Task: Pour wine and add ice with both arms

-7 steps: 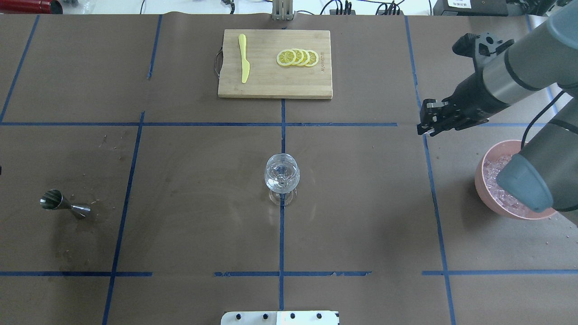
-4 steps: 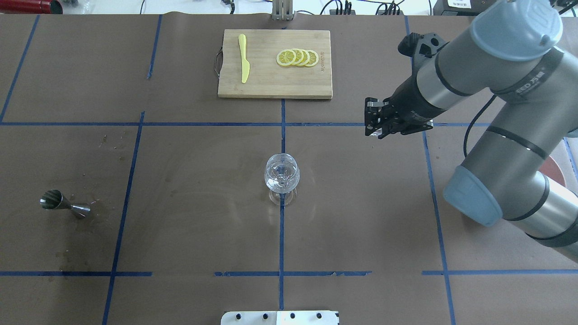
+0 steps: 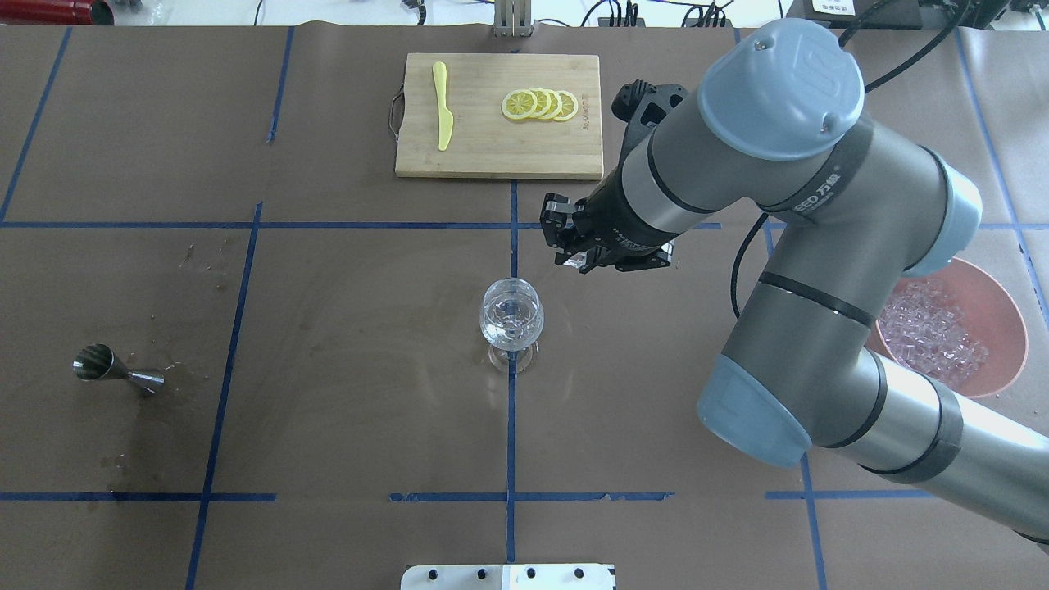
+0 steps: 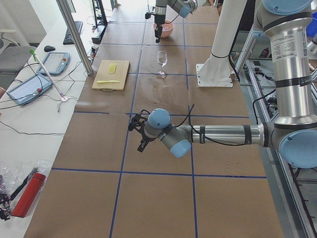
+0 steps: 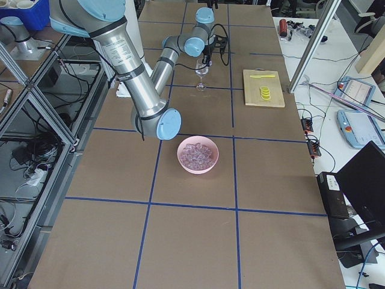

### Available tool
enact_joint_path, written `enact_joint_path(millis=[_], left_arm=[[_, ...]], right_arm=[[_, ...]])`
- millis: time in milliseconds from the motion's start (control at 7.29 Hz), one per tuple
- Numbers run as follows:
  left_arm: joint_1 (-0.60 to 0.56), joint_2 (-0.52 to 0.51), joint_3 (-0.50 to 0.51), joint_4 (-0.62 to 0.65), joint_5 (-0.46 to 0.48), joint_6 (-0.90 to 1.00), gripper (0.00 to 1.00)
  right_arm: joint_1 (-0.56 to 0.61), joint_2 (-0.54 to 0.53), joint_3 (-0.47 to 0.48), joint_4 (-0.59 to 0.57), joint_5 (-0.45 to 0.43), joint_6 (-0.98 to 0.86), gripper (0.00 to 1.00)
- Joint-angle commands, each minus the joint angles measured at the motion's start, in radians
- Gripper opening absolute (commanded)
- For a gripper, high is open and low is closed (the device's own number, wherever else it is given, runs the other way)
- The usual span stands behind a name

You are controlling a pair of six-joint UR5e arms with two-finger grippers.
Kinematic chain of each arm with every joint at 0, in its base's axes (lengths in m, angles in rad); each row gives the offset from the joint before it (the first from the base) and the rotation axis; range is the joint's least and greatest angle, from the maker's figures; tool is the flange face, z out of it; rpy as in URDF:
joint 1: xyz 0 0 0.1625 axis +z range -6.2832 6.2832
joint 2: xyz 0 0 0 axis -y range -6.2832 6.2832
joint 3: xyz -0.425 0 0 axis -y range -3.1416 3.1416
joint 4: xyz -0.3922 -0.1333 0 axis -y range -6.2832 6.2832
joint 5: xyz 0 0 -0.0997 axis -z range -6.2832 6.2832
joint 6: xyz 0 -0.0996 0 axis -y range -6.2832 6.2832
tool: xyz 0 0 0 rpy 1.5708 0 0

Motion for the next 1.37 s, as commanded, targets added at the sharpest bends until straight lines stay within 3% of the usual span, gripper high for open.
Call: enact_joint_path(millis=[0,823,960,1097,1234], left_arm=[[-0.01,-0.009,-0.004,0.019,-0.017,0.001,1.0],[-0.014,-0.015,-0.009,0.016,-0.011,0.001,1.0],[-0.014,-0.014,-0.009,0.016,-0.01,-0.001,1.0],[-0.014,-0.014,-0.009,0.016,-0.01,-0.001,1.0],[-0.014,-0.014,-0.009,0.016,-0.008,-0.001,1.0]], right_arm=[[-0.064,0.021,-0.008,0.0,-0.059,0.049,0.0],[-0.084,0.101,-0.069,0.003,-0.065,0.069,0.0],[-0.084,0.101,-0.072,0.004,-0.067,0.069,0.66],[-0.084,0.101,-0.075,0.004,-0.067,0.069,0.79],[-0.084,0.102,-0.08,0.004,-0.067,0.069,0.99]])
